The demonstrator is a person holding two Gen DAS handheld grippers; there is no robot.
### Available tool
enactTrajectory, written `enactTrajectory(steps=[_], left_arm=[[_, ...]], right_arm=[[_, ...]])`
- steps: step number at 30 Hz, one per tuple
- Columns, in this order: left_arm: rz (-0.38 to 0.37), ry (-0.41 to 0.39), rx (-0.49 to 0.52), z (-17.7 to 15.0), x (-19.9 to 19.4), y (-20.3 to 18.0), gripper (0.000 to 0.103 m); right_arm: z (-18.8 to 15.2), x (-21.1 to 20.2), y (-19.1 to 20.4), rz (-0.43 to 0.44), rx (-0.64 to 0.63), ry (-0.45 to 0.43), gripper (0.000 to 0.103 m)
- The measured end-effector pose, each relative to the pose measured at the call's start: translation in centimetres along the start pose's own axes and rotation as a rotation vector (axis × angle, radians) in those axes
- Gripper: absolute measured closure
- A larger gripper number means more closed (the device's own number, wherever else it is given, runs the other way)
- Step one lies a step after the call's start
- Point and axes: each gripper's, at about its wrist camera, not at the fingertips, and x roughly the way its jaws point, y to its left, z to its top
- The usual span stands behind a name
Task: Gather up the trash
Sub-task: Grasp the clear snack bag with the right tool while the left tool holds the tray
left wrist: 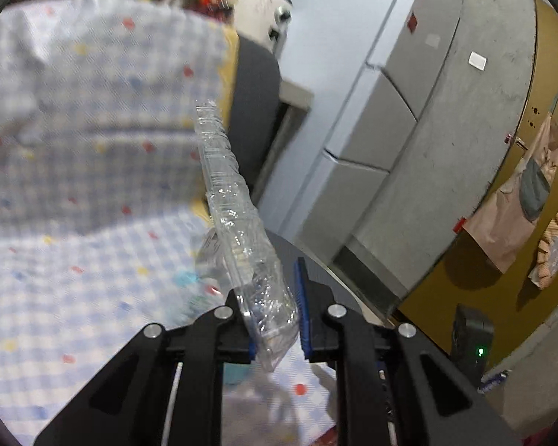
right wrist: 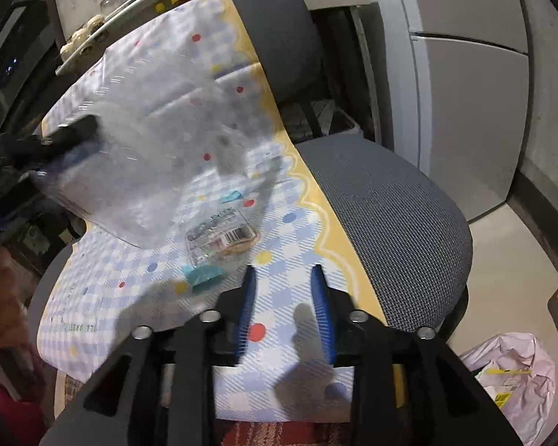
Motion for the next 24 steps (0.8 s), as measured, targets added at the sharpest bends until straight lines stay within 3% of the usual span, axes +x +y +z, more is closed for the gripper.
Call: enactTrajectory(steps=[1,5,10,17,24], left_arm=[[0.034,-0.008,0.009,0.0,-0.7,0.2,0.089],[0.268,-0.001,0.074,-1.3,-2.7,2.1,0.089],[0.375,0.062,0.018,-3.5,-3.6,5.7,0.089],[0.363,0.066,-0.038,-4.0,-4.6,7.9,0.088],[0.353,0.071,-0.027,-4.3,-4.4,7.5,0.088]], right_arm=[[0.0,0.0,0.1,0.004,-0.007,0.002,0.054],[0.6,1.0,2.1,0.017,-0.057,0.022,0.040],[1.4,3.0,5.4,0.032,-0.138,0.044,0.017],[3.7,8.2,7.6,0.018,-0.205,0.086,0.017],[5.6,13.1,5.7,0.074,-0.077,0.176,0.015]])
